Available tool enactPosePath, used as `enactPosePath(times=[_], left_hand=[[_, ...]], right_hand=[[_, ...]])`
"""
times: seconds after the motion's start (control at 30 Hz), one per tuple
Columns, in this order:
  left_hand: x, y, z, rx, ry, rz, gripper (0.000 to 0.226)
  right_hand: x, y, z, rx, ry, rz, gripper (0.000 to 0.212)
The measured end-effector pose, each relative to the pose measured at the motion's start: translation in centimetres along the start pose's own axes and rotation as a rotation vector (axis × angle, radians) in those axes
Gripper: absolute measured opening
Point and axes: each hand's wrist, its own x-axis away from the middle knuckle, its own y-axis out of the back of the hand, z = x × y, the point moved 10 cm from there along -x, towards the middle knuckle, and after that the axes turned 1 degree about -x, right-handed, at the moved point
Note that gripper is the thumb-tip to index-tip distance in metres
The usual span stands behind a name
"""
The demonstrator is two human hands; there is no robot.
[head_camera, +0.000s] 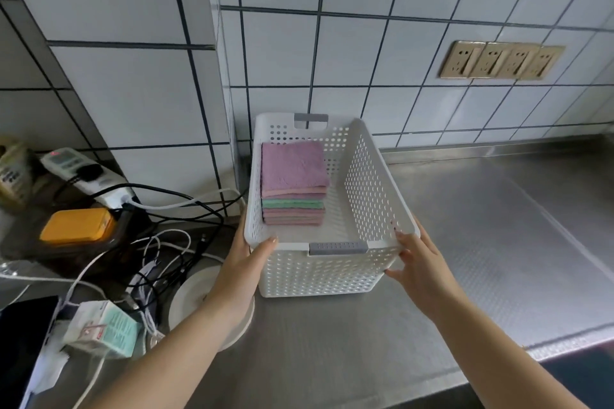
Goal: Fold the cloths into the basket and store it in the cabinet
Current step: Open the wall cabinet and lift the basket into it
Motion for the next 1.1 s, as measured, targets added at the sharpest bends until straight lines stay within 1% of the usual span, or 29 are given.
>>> enactPosePath(times=[0.17, 0.23, 0.33, 0.43, 0.57, 0.7, 0.73, 0.8, 0.87, 0.97, 1.0, 1.1], left_hand=[[2.6, -0.6, -0.7, 0.039, -0.027, 0.133, 0.048], [3.9, -0.9, -1.2, 0.034, -0.047, 0.214, 0.049], [5.6, -0.7, -1.5, 0.06, -0.056, 0.317, 0.06], [7.8, -0.9, -2.3, 0.075, -0.055, 0.473, 0.074], [11.1, -0.7, -3.6, 0.046, -0.075, 0.607, 0.062], [15.2, -0.9, -4.3, 0.004, -0.078, 0.767, 0.056], [16.9, -1.3, -4.5, -0.004, -0.072, 0.822, 0.055], [18.9, -1.7, -4.1, -0.015, -0.078, 0.883, 0.053], [22.1, -2.7, -3.8, -0.016, -0.048, 0.981, 0.056], [26.1, -4.1, -3.3, 0.027, -0.013, 1.092, 0.077], [27.4, -4.5, -3.3, 0.035, -0.016, 1.132, 0.077], [33.0, -6.5, -2.8, 0.043, 0.0, 1.269, 0.059]], right_hand=[[5.4, 0.7, 0.1, -0.009, 0.06, -0.09, 0.043], [7.9, 0.9, 0.0, -0.003, 0.095, -0.141, 0.044], [12.2, 1.1, -0.3, -0.022, 0.133, -0.233, 0.044], [17.2, 0.9, -1.1, -0.008, 0.197, -0.338, 0.046], [24.0, 0.5, -2.8, -0.038, 0.277, -0.43, 0.047], [31.7, -0.4, -4.5, -0.063, 0.339, -0.525, 0.057], [34.3, -0.4, -5.0, -0.071, 0.363, -0.566, 0.057], [37.9, -0.4, -6.1, -0.093, 0.397, -0.626, 0.053], [42.8, -0.2, -7.1, -0.101, 0.429, -0.738, 0.049], [49.5, -0.5, -8.7, -0.139, 0.449, -0.895, 0.045], [51.3, -0.8, -9.1, -0.148, 0.455, -0.934, 0.044], [58.4, -1.4, -10.9, -0.167, 0.499, -1.064, 0.043]])
